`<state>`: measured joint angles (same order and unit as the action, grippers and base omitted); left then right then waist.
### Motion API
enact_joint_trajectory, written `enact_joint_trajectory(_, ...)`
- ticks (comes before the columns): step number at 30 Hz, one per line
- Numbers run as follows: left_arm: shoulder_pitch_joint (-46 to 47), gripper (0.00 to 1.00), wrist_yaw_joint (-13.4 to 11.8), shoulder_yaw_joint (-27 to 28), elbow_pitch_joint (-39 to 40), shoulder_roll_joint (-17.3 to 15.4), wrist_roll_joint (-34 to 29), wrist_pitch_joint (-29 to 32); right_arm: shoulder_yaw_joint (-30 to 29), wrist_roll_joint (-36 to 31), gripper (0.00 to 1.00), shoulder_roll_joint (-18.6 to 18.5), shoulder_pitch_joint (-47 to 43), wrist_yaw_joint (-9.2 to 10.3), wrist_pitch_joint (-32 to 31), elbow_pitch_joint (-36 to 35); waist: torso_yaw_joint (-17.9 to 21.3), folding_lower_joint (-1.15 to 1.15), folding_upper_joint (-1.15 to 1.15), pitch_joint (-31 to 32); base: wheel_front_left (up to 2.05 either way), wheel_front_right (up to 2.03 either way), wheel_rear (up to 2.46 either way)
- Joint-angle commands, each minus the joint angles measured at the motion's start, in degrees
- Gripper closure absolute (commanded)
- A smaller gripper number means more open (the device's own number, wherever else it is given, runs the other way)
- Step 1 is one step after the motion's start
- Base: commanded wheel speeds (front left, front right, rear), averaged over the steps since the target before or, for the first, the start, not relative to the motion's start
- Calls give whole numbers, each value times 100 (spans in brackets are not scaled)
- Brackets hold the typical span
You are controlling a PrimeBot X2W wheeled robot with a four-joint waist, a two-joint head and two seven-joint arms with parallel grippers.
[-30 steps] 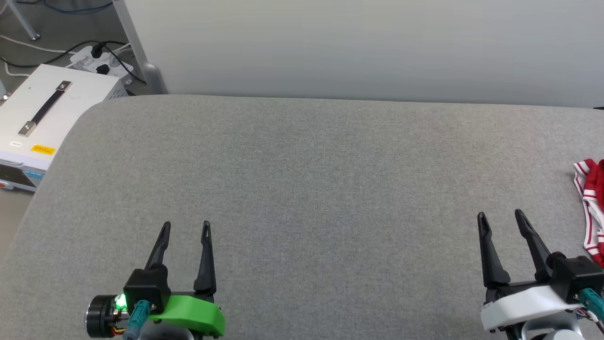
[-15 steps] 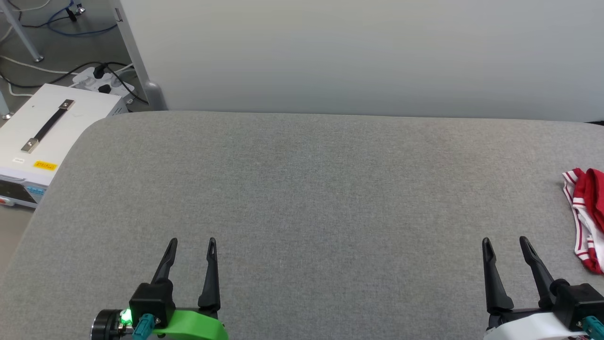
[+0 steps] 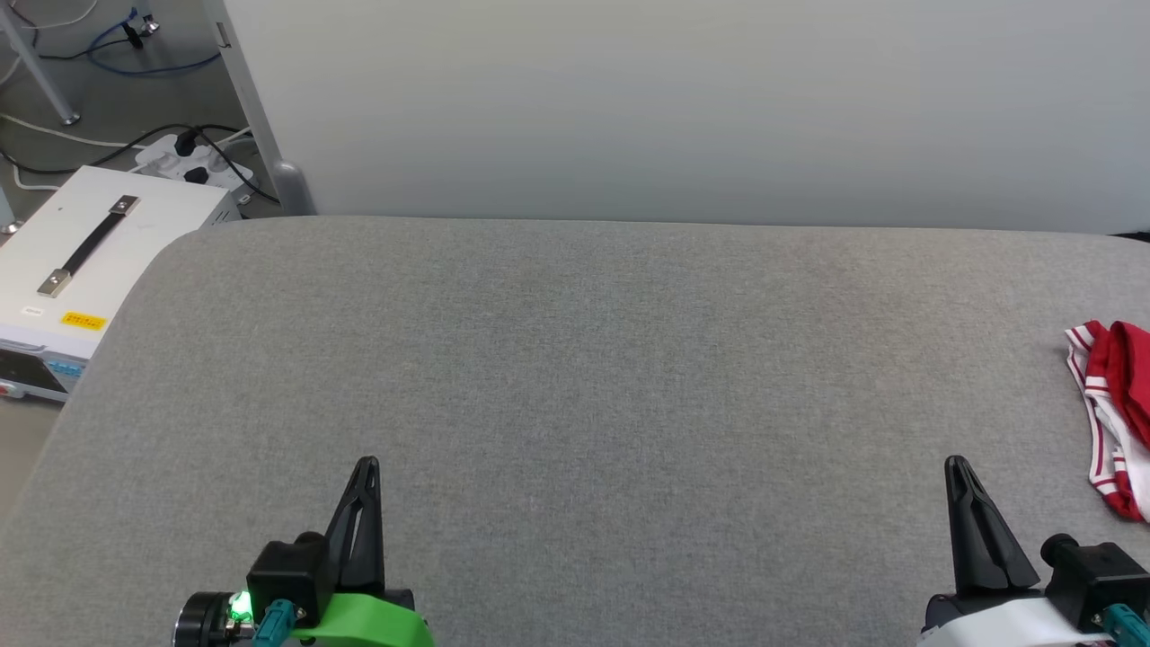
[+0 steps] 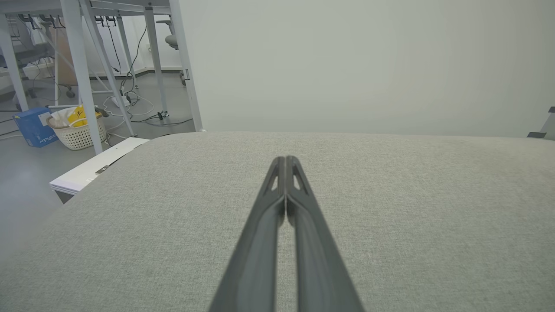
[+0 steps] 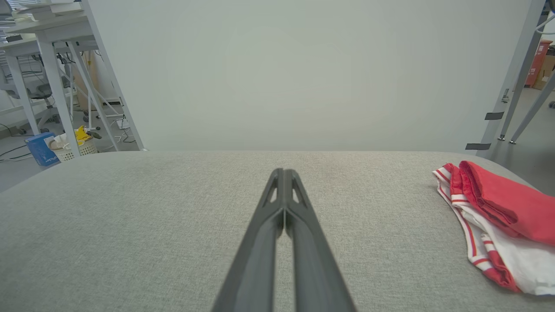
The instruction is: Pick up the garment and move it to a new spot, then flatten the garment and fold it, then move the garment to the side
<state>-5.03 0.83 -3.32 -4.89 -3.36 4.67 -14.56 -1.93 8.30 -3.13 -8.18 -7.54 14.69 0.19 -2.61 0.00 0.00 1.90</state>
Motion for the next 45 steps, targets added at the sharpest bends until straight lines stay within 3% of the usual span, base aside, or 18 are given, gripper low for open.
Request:
enact_joint_trajectory(1, 9, 100, -2, 6, 9, 2, -9, 27, 5, -16, 100, 0, 16, 0, -27, 0, 4, 0, 0, -3, 0, 0, 0)
enact_joint_trajectory(45, 192, 100, -32, 127, 187, 19, -179, 556, 74, -317, 100, 9, 313, 2, -561, -7, 99, 0, 0, -72, 0, 0, 0)
